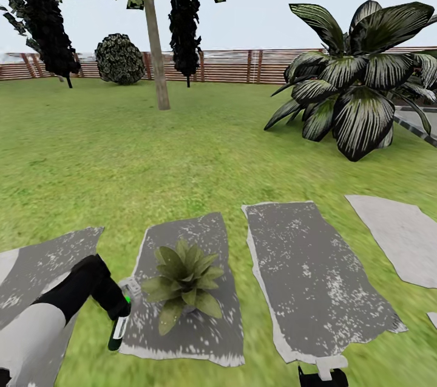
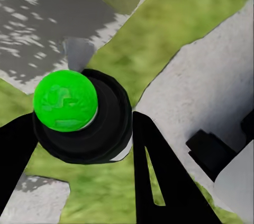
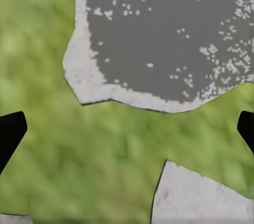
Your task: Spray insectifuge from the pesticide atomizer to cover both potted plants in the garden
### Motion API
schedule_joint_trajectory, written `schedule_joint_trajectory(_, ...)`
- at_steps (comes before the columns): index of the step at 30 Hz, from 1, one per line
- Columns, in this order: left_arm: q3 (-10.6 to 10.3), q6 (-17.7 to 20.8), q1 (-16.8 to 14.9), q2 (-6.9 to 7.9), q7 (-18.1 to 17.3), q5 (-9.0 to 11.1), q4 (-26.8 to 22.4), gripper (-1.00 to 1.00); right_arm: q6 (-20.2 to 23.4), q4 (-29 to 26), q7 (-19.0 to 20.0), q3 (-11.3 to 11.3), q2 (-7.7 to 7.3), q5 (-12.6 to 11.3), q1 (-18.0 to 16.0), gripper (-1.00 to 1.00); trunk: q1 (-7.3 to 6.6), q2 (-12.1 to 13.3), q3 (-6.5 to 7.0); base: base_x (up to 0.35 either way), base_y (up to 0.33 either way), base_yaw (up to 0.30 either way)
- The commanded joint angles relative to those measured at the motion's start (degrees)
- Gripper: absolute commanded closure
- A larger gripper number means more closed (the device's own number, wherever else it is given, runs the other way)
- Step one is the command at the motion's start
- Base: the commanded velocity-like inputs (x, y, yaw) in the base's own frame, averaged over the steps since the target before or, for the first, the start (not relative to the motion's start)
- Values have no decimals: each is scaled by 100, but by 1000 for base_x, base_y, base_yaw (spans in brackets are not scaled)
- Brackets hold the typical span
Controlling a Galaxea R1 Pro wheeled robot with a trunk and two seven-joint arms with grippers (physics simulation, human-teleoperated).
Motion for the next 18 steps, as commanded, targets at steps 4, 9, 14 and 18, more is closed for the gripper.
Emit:
schedule_joint_trajectory(4, -20, 53, 16, 28, -85, -202, -158, 100, -20, 6, -10, -42, 3, 59, -4, -100, -1, -2, -6, 0, 0, 0)
schedule_joint_trajectory(9, -17, 24, 67, 138, -99, -348, -122, 100, -20, 6, -9, -42, 3, 59, -4, -100, -1, -2, -6, 0, 0, 0)
schedule_joint_trajectory(14, -27, 11, 182, 137, -95, -412, -109, 100, -20, 6, -8, -42, 3, 59, -4, -100, -1, -2, -6, 0, 0, 0)
schedule_joint_trajectory(18, -17, 9, 243, 124, -63, -420, -115, 100, -20, 6, -9, -42, 3, 59, -4, -100, -1, -2, -6, 0, 0, 0)
